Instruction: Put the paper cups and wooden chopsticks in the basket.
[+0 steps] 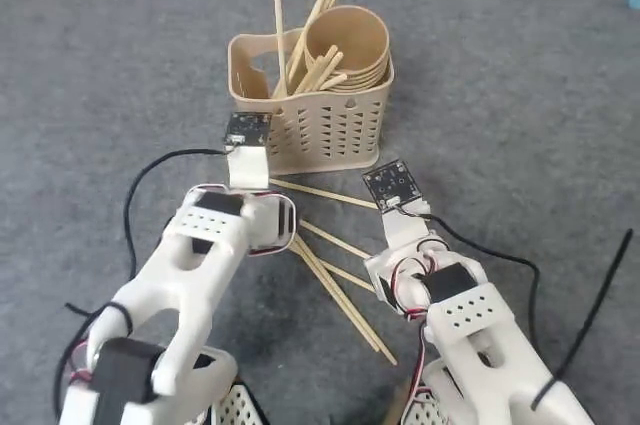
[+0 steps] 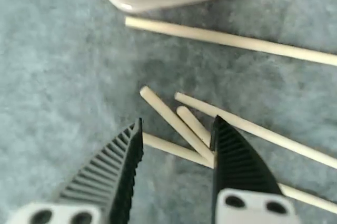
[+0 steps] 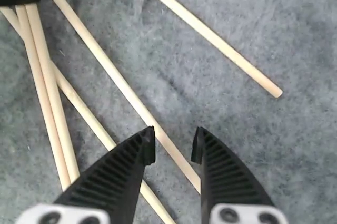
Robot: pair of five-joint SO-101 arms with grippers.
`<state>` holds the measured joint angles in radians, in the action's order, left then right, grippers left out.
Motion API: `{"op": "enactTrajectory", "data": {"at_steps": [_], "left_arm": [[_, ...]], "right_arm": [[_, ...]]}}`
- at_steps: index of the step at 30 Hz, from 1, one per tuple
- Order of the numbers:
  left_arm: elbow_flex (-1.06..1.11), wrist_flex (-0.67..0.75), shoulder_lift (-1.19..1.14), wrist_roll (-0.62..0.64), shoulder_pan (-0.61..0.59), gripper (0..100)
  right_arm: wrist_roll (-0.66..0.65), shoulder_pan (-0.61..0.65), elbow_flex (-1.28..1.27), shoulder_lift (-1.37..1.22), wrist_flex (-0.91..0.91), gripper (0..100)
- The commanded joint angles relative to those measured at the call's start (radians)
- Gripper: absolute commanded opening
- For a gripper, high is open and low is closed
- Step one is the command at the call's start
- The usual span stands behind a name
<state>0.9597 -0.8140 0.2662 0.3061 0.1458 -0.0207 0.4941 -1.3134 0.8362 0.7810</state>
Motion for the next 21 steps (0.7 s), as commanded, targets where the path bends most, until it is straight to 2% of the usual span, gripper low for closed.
{"op": "enactTrajectory", "data": {"at_steps": [1,10,12,16,21], "left_arm": [[-0.053,-0.032,-0.018,0.071,0.014,20],[-0.171,-0.107,-0.170,0.095,0.021,19],[-0.200,-0.126,-0.209,0.097,0.021,16],[-0.243,-0.150,-0.256,0.094,0.021,1],[-0.243,-0.152,-0.259,0.094,0.018,1]], "right_arm": [[0.006,-0.015,0.008,-0.004,-0.025,12.2],[0.005,-0.016,0.008,-0.004,-0.025,12.3],[-0.005,-0.016,0.008,-0.004,-0.025,12.3],[-0.040,-0.044,0.008,-0.004,-0.027,12.3],[-0.043,-0.051,0.008,-0.004,-0.027,12.3]]}}
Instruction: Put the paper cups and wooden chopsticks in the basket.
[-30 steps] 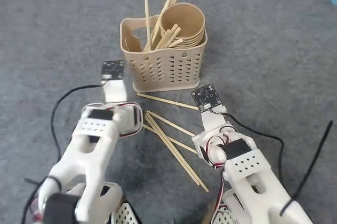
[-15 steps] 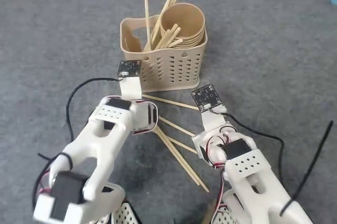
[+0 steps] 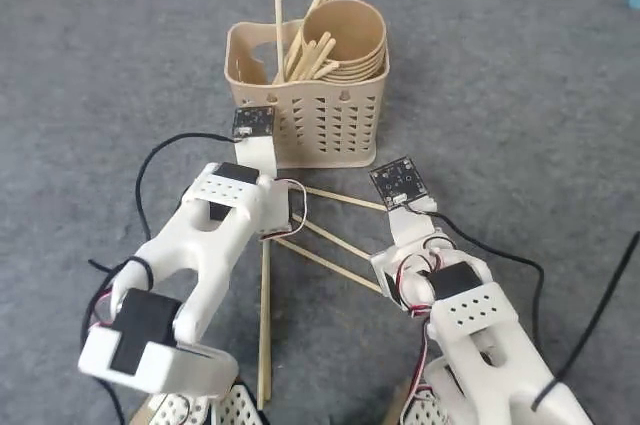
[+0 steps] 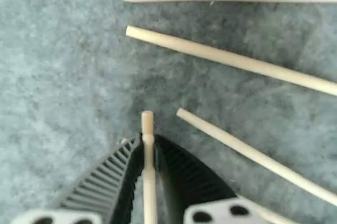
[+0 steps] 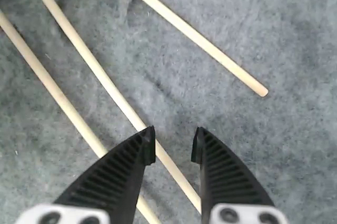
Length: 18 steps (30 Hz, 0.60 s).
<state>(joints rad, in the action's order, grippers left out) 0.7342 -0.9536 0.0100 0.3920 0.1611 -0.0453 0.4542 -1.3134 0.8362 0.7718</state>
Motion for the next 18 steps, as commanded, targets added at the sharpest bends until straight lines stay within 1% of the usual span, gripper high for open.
{"op": "enactTrajectory", "data": {"at_steps": [1,10,13,18], "left_arm": [[-0.018,-0.012,-0.003,0.008,0.002,1],[0.015,-0.008,0.048,0.003,-0.021,1],[0.015,-0.009,0.074,0.003,-0.091,1],[0.015,-0.006,0.147,0.003,-0.272,1]], "right_arm": [[-0.018,-0.012,0.008,-0.004,-0.018,12.3],[-0.018,-0.012,0.008,-0.004,-0.018,12.3],[-0.018,-0.012,0.008,-0.004,-0.018,12.3],[-0.018,-0.012,0.008,-0.004,-0.018,12.3]]}}
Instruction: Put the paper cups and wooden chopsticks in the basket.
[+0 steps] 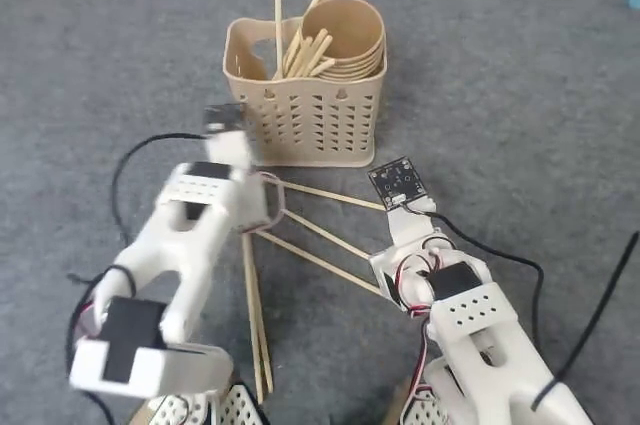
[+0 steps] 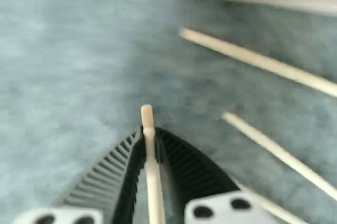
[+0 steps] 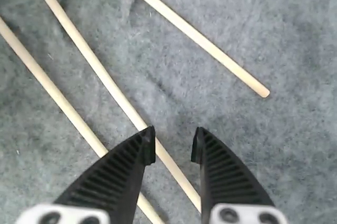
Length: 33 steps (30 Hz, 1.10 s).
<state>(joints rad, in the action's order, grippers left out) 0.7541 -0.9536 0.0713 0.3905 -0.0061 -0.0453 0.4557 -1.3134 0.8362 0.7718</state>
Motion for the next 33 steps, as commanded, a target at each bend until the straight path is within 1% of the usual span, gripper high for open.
{"op": "enactTrajectory", "data": {"at_steps": [1,5,9,14,19,21,23,26,30,33], "left_arm": [[-0.008,-0.005,0.107,0.005,-0.143,1],[-0.035,-0.005,0.203,0.006,-0.265,1],[-0.050,-0.005,0.333,0.006,-0.338,1],[-0.079,0.011,0.562,0.008,-0.394,1],[-0.068,0.127,0.850,0.006,-0.419,1],[-0.044,0.230,0.967,0.005,-0.416,1],[-0.001,0.373,1.076,0.008,-0.413,1],[0.102,0.641,1.198,0.006,-0.370,1],[0.271,1.017,1.293,0.006,-0.298,1],[0.348,1.240,1.320,0.006,-0.249,1]], "right_arm": [[-0.018,-0.013,0.008,-0.004,-0.018,12.3],[-0.018,-0.013,0.008,-0.004,-0.018,12.3],[-0.018,-0.013,0.008,-0.004,-0.018,12.3],[-0.020,-0.013,0.008,-0.004,-0.018,12.3],[-0.020,-0.013,0.006,-0.004,-0.018,12.3],[-0.020,-0.013,0.006,-0.004,-0.018,12.3],[-0.020,-0.013,0.006,-0.004,-0.018,12.3],[-0.020,-0.013,0.006,-0.004,-0.018,12.3],[-0.020,-0.013,0.006,-0.004,-0.018,12.3],[-0.020,-0.013,0.005,-0.004,-0.018,12.3]]}}
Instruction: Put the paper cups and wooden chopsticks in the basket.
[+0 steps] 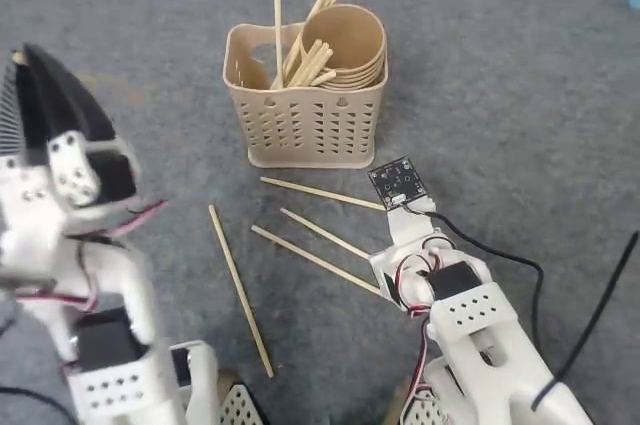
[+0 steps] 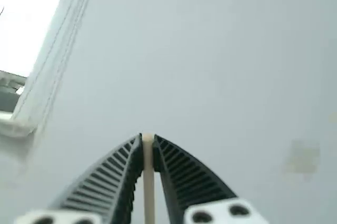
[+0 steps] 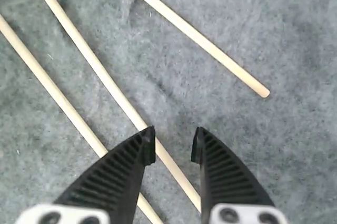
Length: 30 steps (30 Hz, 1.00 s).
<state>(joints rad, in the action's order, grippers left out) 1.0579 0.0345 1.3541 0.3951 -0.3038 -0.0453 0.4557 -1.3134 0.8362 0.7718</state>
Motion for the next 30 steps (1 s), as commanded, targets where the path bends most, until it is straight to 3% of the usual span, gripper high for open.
{"op": "enactTrajectory", "data": {"at_steps": [1,6,13,20,30], "left_arm": [[0.045,0.292,0.037,0.003,0.061,1],[-0.062,0.301,-0.020,0.003,0.172,1],[-0.357,0.086,-0.275,0.002,0.336,1],[-0.503,-0.048,-0.563,0.002,0.345,1],[-0.489,-0.250,-0.672,0.002,0.298,1]], "right_arm": [[-0.020,-0.013,0.005,-0.004,-0.018,12.3],[-0.020,-0.015,0.005,-0.004,-0.018,12.3],[-0.018,-0.018,0.005,-0.004,-0.018,12.3],[-0.018,-0.019,0.005,-0.004,-0.018,12.3],[-0.020,-0.019,0.005,-0.004,-0.018,12.3]]}}
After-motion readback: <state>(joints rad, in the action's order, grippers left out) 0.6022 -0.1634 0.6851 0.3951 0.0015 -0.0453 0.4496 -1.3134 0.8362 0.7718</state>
